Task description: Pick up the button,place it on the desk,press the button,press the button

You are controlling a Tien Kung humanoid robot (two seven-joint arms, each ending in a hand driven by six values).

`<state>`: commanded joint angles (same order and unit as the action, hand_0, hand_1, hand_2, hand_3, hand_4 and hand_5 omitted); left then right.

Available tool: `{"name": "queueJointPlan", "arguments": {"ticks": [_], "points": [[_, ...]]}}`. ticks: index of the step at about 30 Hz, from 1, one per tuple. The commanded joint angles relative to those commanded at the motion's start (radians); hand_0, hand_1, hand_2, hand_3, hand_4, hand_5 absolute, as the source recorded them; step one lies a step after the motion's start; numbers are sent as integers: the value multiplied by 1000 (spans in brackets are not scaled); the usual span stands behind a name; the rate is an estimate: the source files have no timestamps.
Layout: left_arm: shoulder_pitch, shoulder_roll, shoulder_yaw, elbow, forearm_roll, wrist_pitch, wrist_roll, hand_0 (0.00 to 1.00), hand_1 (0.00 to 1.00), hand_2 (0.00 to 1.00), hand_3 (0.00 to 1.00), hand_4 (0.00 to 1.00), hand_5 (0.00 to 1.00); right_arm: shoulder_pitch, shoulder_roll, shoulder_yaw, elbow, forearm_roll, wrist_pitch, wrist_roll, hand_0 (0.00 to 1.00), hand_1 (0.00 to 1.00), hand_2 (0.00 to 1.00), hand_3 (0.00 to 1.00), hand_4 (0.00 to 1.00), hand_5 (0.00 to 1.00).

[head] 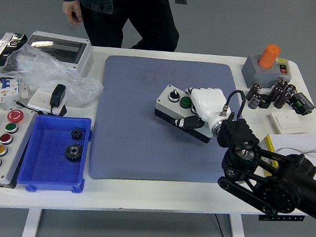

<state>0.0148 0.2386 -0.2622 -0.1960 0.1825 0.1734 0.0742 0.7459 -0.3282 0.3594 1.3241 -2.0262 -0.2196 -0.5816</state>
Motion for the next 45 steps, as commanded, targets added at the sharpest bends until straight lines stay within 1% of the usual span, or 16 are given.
{"name": "queueJointPlan", "arguments": {"ticks": [3, 4, 9, 10, 12, 15, 16, 19, 21, 22, 25, 27, 28, 33, 35, 45], "points": [[-1, 0, -1, 0, 1, 0, 0, 667, 695, 614, 640, 608, 327, 23, -13, -48, 15, -2, -31, 54, 235, 420, 363, 320, 680, 245], [-1, 0, -1, 0, 2, 1, 0, 668, 696, 615, 641, 610, 336, 31, -16, -67, 17, -2, -43, 75, 359, 482, 405, 334, 591, 89], [-3, -1, -3, 0, 5, 1, -1, 668, 696, 615, 641, 610, 336, 65, -20, -166, 4, -2, -126, 184, 359, 482, 405, 334, 591, 89], [-3, -1, -3, 0, 5, 1, -1, 668, 695, 616, 642, 610, 344, 70, -20, -180, -2, -1, -139, 205, 364, 492, 409, 331, 572, 87], [-3, -1, -2, 0, 4, 1, -1, 668, 695, 616, 642, 610, 344, 79, -20, -203, -15, -1, -163, 252, 364, 492, 409, 331, 572, 87], [-2, -1, 0, 1, 3, 1, -1, 668, 695, 616, 642, 610, 344, 94, -25, -213, -30, -8, -195, 321, 364, 492, 409, 331, 572, 87], [-1, -1, 0, 1, 2, 1, -1, 669, 695, 615, 642, 611, 348, 99, -26, -215, -33, -11, -202, 338, 444, 499, 410, 329, 565, 88], [-2, -1, 8, 2, -5, 1, -1, 669, 695, 615, 642, 611, 348, 118, -31, -231, -39, -11, -217, 399, 444, 499, 410, 329, 565, 88], [-3, 0, 13, 2, -9, 2, -1, 669, 695, 615, 642, 611, 348, 126, -33, -240, -40, -6, -217, 415, 444, 499, 410, 329, 565, 88], [-4, 0, 15, 3, -10, 2, -1, 668, 695, 616, 643, 612, 358, 129, -34, -244, -40, -3, -216, 418, 483, 514, 414, 325, 560, 92], [-4, 1, 17, 3, -11, 2, -1, 668, 695, 616, 643, 612, 358, 138, -33, -261, -47, 13, -209, 417, 483, 514, 414, 325, 560, 92], [-5, 1, 19, 3, -12, 2, -1, 668, 695, 616, 643, 612, 358, 140, -28, -268, -61, 26, -204, 414, 483, 514, 414, 325, 560, 92], [-5, 0, 19, 3, -11, 2, -1, 669, 696, 617, 643, 612, 361, 141, -25, -270, -74, 34, -200, 413, 506, 536, 441, 326, 554, 86], [-5, 0, 16, 2, -6, 2, -1, 669, 696, 617, 643, 612, 361, 143, -13, -269, -125, 65, -197, 416, 506, 536, 441, 326, 554, 86], [-6, 0, 15, 2, -4, 2, -1, 669, 695, 618, 644, 613, 365, 145, -10, -271, -147, 73, -199, 423, 506, 546, 460, 327, 557, 83], [-12, 0, 7, 0, 3, 3, -2, 669, 695, 618, 644, 613, 366, 155, 5, -300, -211, 89, -200, 445, 509, 552, 463, 326, 557, 85]]}}
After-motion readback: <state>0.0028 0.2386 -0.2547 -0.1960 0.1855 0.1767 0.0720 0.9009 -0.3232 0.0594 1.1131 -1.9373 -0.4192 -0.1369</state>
